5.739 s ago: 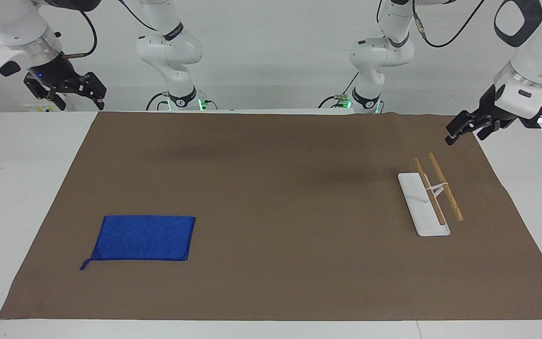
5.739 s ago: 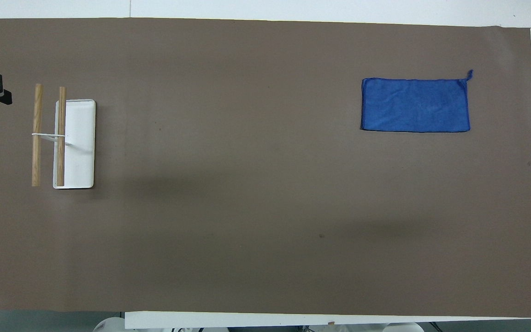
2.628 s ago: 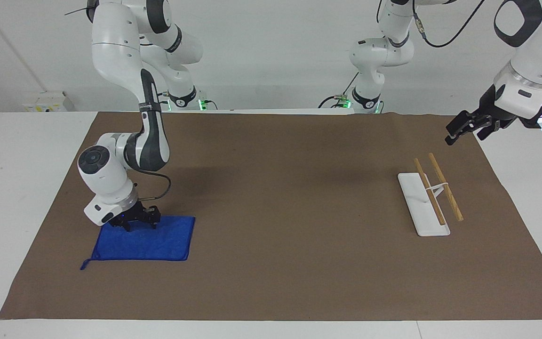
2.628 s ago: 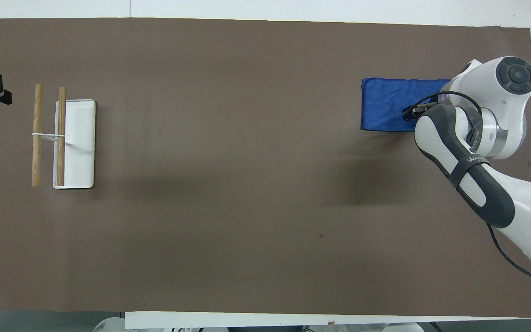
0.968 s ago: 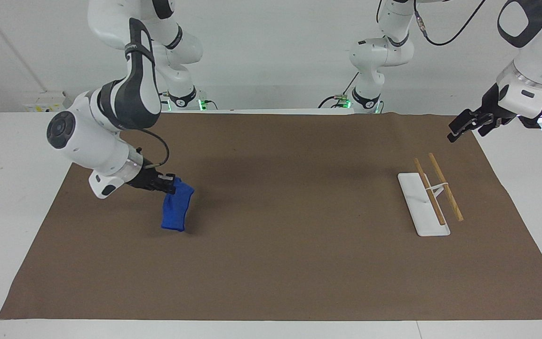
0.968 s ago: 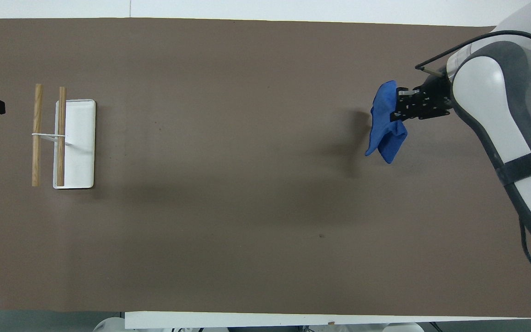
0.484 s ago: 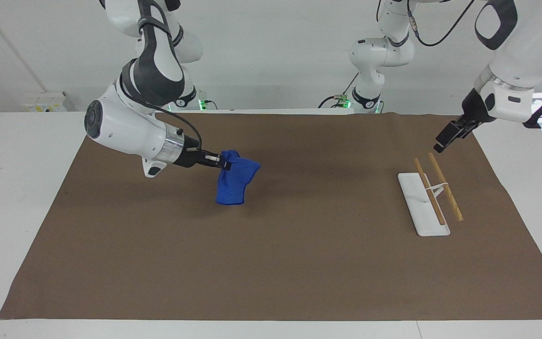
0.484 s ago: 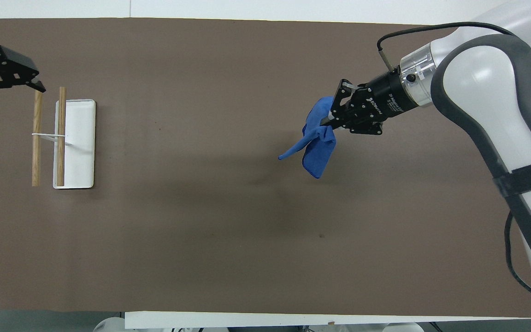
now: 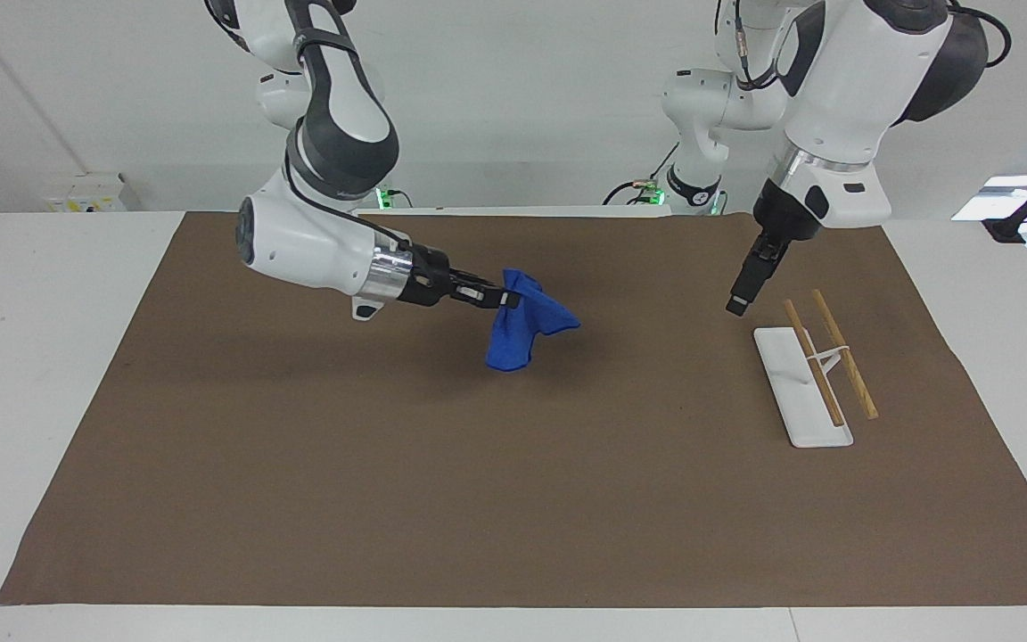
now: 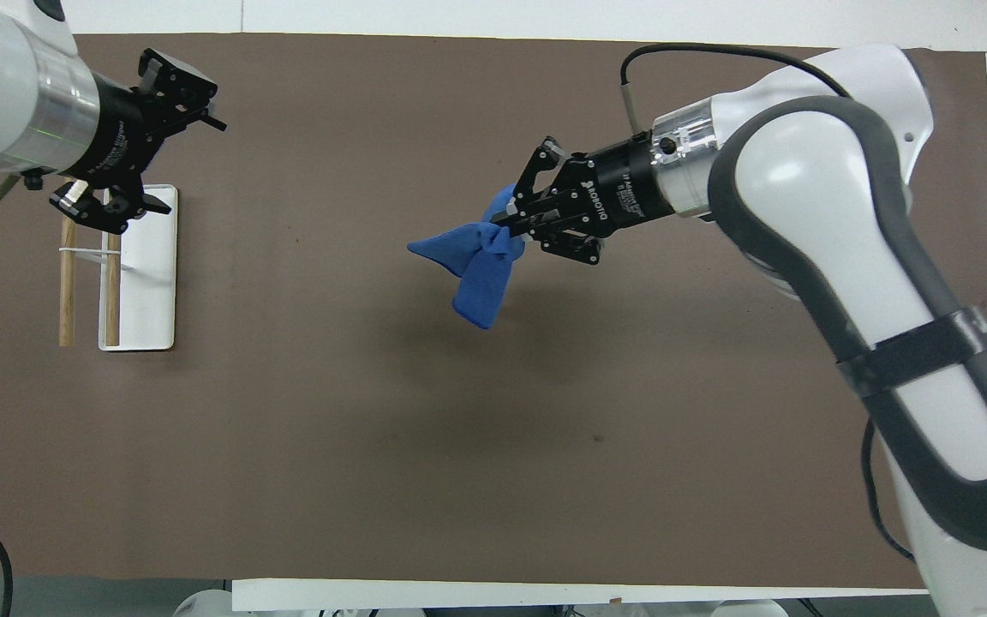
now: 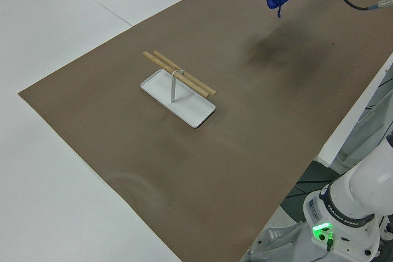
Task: Right arm passes towel to left arm to hang
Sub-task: 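Carry the towel toward center while the left gripper reaches toward it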
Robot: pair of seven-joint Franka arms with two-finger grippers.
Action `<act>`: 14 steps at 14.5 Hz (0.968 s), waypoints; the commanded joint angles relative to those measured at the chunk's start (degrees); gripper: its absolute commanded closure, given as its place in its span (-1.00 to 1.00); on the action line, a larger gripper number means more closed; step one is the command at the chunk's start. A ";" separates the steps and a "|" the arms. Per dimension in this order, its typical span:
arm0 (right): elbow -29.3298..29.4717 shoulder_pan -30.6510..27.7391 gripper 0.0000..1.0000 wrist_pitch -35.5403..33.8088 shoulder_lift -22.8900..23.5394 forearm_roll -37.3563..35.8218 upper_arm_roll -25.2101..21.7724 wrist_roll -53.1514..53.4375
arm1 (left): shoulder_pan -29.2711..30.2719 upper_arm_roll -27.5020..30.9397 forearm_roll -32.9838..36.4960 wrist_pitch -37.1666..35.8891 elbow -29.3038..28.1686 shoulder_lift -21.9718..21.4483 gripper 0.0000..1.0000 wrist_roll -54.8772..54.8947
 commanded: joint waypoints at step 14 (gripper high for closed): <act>-1.32 4.87 0.99 6.78 -1.36 1.32 0.96 7.91 | -9.82 0.48 -3.31 6.58 -11.49 2.03 -0.72 -16.76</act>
